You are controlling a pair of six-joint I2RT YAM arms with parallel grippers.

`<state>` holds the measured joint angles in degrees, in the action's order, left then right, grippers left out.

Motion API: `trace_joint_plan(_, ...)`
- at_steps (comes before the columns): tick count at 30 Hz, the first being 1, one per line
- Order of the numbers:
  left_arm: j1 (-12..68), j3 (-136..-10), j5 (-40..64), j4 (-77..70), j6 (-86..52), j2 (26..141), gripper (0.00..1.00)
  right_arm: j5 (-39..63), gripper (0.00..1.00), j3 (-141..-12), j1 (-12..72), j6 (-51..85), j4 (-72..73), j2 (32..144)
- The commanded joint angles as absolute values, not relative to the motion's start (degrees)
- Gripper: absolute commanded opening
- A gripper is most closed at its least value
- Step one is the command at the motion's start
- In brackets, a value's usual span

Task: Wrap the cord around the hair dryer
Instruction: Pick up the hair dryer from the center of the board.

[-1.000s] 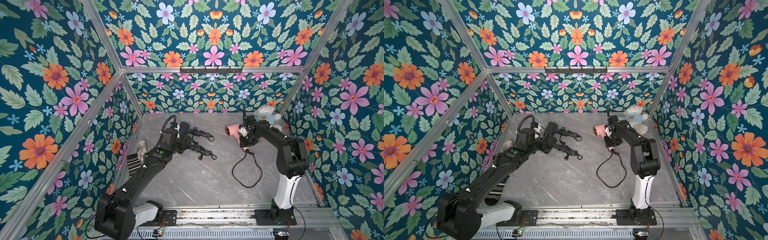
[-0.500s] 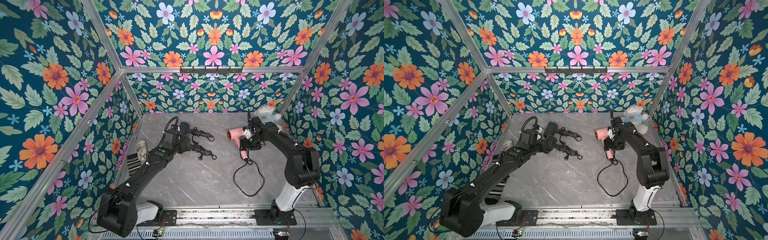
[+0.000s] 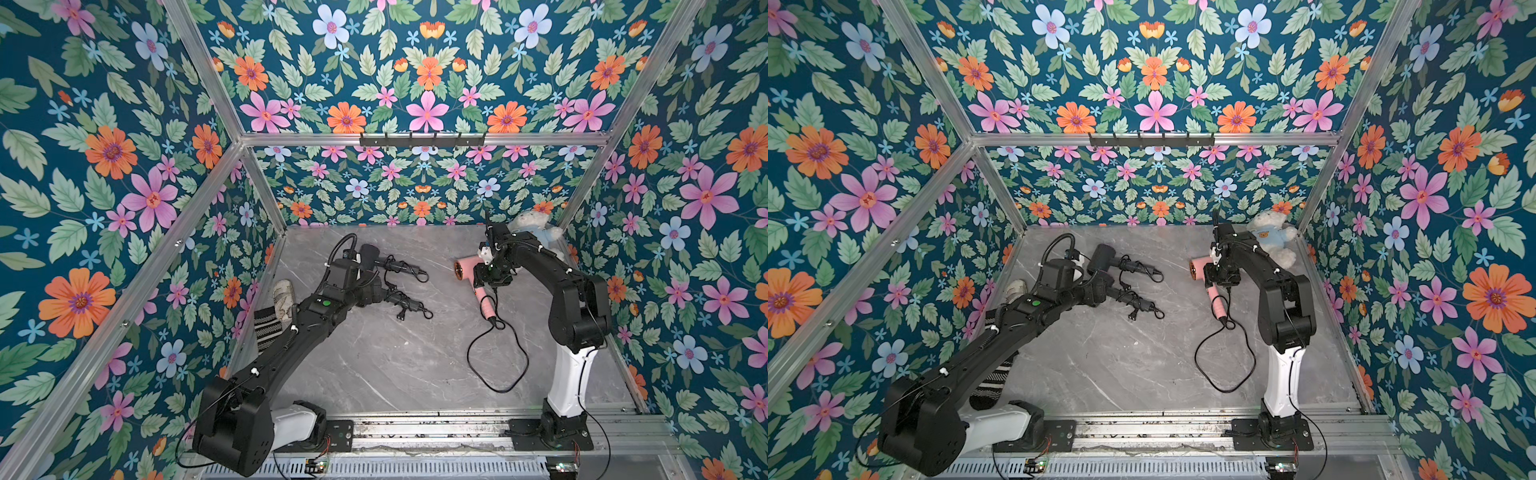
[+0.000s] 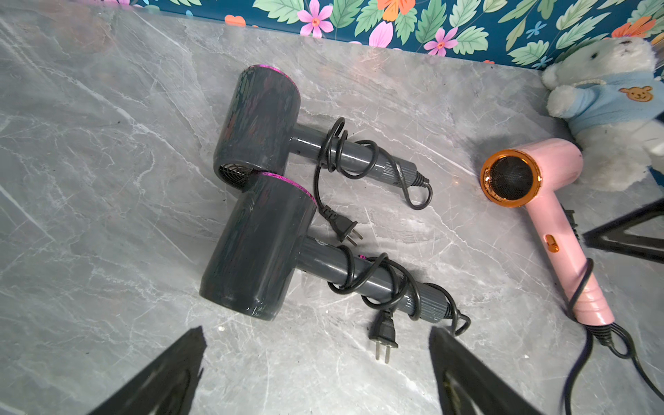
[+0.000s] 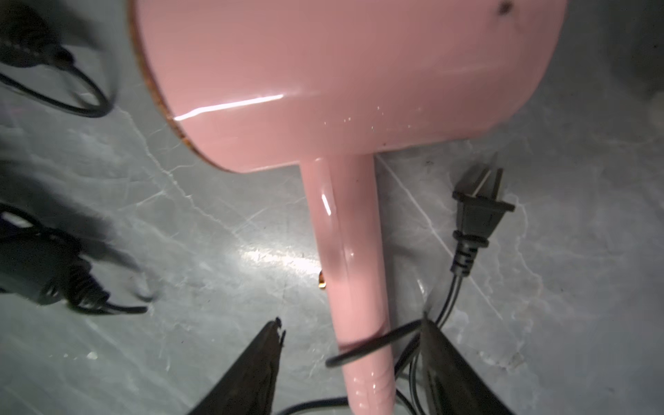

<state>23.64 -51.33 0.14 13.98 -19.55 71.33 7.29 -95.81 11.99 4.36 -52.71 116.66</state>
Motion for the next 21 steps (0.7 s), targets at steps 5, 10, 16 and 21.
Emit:
trace_joint_plan(5,23.6,-53.0,1.5,14.2,-18.8,72.1,0.99,6.2,0.66,-92.8,12.9,5.0,-51.0,119.6)
trace_joint_plan(10,23.7,-53.8,1.9,13.0,-19.1,72.9,0.99,6.6,0.63,-89.0,13.7,5.8,-49.0,119.1)
trace_joint_plan(16,24.9,-55.7,-0.1,14.5,-18.2,73.9,0.99,5.1,0.44,-86.0,14.0,5.8,-47.1,117.8)
trace_joint_plan(21,28.4,-61.1,-2.6,18.3,-14.6,75.5,0.99,4.1,0.24,-85.8,14.2,2.5,-46.8,115.9)
